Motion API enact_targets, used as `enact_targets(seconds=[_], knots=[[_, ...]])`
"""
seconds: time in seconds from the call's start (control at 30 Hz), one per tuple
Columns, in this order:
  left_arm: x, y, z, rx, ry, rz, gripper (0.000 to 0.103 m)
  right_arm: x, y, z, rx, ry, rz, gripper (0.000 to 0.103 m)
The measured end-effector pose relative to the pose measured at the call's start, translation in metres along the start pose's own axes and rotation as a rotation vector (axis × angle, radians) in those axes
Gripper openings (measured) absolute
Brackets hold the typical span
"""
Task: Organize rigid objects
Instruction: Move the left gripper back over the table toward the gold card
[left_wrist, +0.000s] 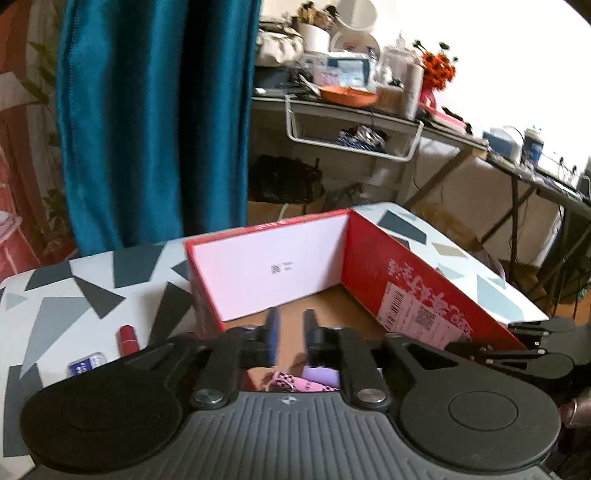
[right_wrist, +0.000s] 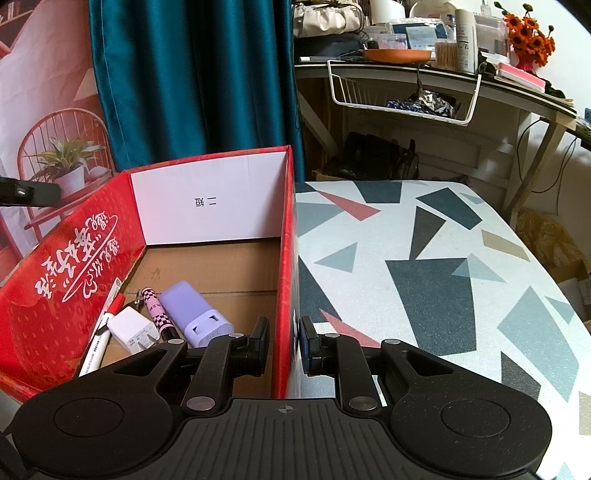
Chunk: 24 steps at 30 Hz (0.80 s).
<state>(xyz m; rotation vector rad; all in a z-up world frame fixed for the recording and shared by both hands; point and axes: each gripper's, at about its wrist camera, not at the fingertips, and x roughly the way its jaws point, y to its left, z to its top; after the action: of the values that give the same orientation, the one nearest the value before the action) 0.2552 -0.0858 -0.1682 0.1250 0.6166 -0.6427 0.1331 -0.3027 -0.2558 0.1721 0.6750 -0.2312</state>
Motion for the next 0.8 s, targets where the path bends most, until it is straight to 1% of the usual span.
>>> enact_targets(seconds=[0.03,0.07,0.1,0.13,0.2,0.33,0.4,0.53,0.63,0.67,0.73,0.8], knots=[[-0.004,0.005,-0.001,-0.017,-0.01,0.01,0.047,0.0,0.0,0.0,0.001,0.0,0.0,0.017],[-0.009,0.01,-0.001,-0.037,-0.021,0.019,0.054,0.0,0.0,0.0,0.001,0.0,0.0,0.017],[-0.014,0.015,-0.003,-0.06,-0.031,0.029,0.064,0.0,0.0,0.0,0.002,0.0,0.0,0.017],[-0.019,0.021,-0.004,-0.086,-0.039,0.043,0.071,0.0,0.0,0.0,0.002,0.0,0.001,0.017],[-0.026,0.034,-0.011,-0.138,-0.042,0.077,0.075,0.0,0.0,0.0,0.002,0.0,0.001,0.017],[-0.03,0.053,-0.03,-0.221,-0.014,0.165,0.074,0.0,0.0,0.0,0.002,0.0,0.001,0.017],[-0.027,0.059,-0.04,-0.249,0.009,0.191,0.074,0.0,0.0,0.0,0.003,0.0,0.001,0.017],[-0.015,0.066,-0.061,-0.314,0.064,0.182,0.072,0.0,0.0,0.0,0.002,-0.001,0.003,0.017],[-0.002,0.068,-0.077,-0.325,0.13,0.192,0.072,0.0,0.0,0.0,0.002,-0.001,0.004,0.018],[0.002,0.069,-0.082,-0.333,0.15,0.184,0.072,0.0,0.0,0.0,0.002,-0.001,0.004,0.018],[0.005,0.074,-0.091,-0.346,0.171,0.169,0.072,0.0,0.0,0.0,0.003,-0.001,0.004,0.018],[0.01,0.076,-0.095,-0.344,0.192,0.175,0.072,0.0,0.0,0.0,0.004,-0.001,0.005,0.018]])
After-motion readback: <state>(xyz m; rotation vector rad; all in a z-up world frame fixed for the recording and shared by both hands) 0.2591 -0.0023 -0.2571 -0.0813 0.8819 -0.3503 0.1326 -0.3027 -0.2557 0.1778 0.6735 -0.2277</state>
